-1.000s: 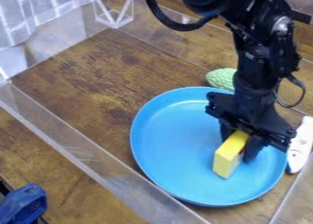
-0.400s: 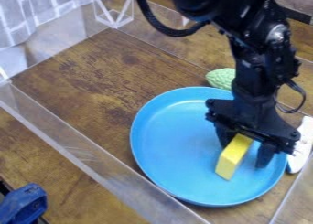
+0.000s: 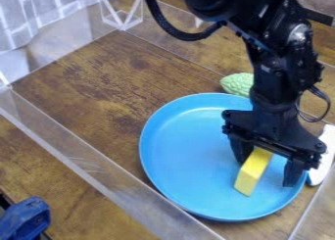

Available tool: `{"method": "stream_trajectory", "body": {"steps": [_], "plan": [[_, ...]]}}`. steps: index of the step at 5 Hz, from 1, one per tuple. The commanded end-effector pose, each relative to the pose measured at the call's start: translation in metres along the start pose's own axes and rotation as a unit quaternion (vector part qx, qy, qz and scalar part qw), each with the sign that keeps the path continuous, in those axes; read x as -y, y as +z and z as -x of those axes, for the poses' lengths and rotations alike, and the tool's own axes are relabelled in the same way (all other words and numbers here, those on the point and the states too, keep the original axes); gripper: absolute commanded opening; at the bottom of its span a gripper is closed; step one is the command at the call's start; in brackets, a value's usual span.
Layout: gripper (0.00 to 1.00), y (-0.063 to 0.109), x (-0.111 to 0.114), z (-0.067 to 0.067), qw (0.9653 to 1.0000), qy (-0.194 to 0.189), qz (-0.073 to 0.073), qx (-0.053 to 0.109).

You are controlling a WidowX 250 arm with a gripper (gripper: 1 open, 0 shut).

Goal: Put the white object in the blue tray

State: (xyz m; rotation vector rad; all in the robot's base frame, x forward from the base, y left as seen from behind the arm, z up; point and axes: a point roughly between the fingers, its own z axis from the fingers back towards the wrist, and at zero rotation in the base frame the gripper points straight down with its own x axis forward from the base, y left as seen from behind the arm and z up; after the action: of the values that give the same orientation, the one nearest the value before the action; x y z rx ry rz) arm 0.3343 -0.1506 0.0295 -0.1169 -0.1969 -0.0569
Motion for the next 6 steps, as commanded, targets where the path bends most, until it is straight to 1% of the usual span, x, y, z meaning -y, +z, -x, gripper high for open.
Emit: {"method": "stream_trajectory", "body": {"steps": [1, 2, 3, 5, 6], "plan": [[0.00, 0.013, 0.005, -0.009, 0.9999, -0.011, 0.008, 0.009], [1.00, 0.016, 0.003, -0.014, 0.9998, -0.009, 0.013, 0.012], [1.00, 0.017, 0.001, -0.019, 0.9997, -0.007, 0.017, 0.014], [1.00, 0.016, -0.006, -0.003, 0.9992, 0.031, 0.006, 0.026], [1.00, 0.018, -0.006, -0.010, 0.9991, 0.033, 0.006, 0.028]]}}
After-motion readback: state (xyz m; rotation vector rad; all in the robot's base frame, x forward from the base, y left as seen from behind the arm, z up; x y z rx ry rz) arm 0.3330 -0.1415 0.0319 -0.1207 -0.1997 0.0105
